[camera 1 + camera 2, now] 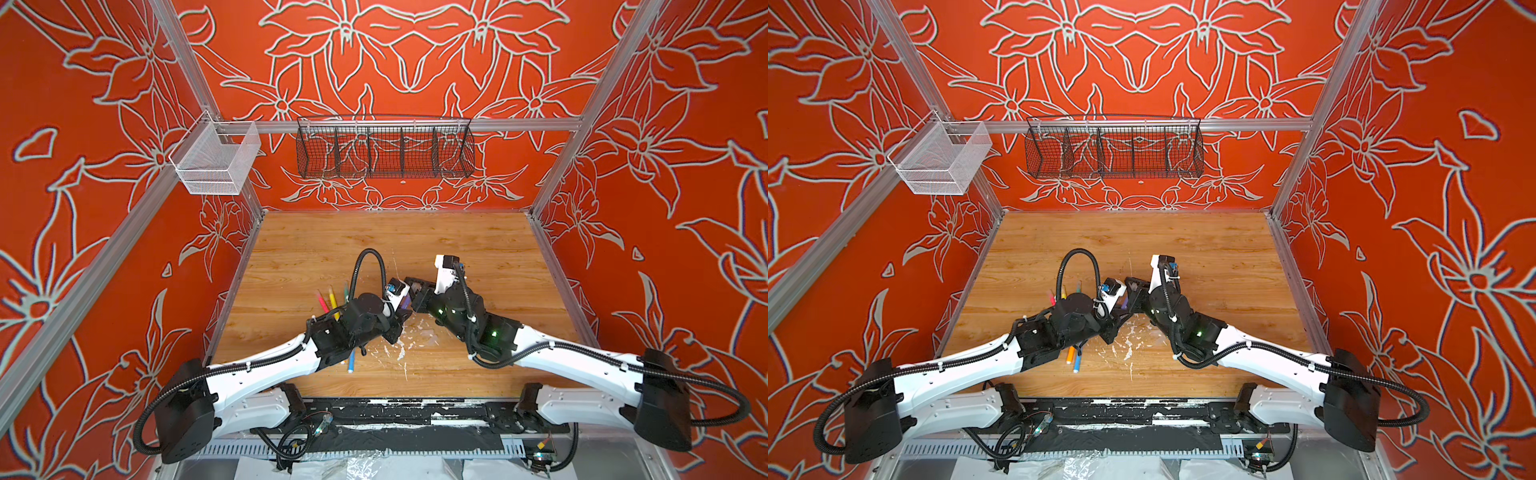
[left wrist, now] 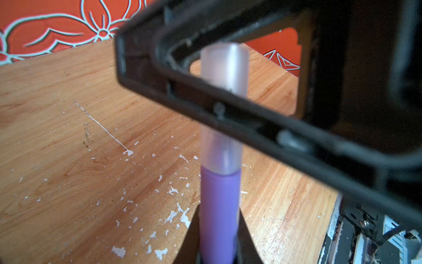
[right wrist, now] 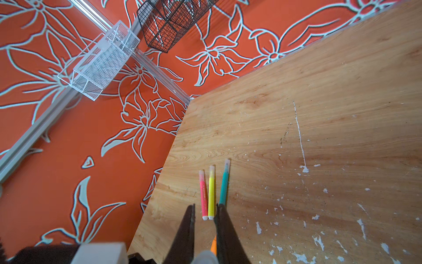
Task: Insert the pens into the pen caps
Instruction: 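Press the cap down onto the purple marker with the right gripper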
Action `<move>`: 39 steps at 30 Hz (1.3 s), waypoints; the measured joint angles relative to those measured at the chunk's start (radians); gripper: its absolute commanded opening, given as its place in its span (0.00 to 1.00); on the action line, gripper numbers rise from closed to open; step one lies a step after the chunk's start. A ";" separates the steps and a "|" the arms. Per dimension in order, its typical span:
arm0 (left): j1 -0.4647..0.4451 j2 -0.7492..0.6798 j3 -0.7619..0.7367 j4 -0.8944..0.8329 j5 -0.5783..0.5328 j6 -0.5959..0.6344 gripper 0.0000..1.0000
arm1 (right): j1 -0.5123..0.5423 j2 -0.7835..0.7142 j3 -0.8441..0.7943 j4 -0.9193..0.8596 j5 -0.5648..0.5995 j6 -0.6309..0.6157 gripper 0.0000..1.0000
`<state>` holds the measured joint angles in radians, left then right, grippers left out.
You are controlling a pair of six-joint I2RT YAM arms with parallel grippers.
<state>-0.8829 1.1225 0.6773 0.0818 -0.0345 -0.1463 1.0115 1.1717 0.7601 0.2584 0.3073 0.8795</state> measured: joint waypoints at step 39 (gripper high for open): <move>0.002 -0.066 -0.004 -0.066 0.064 0.075 0.00 | 0.117 -0.035 -0.089 0.142 0.171 0.051 0.00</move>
<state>-0.8810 1.0565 0.6735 0.0158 0.0296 -0.0715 1.1290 1.1362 0.6716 0.4000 0.4778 0.9306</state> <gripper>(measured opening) 0.146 0.170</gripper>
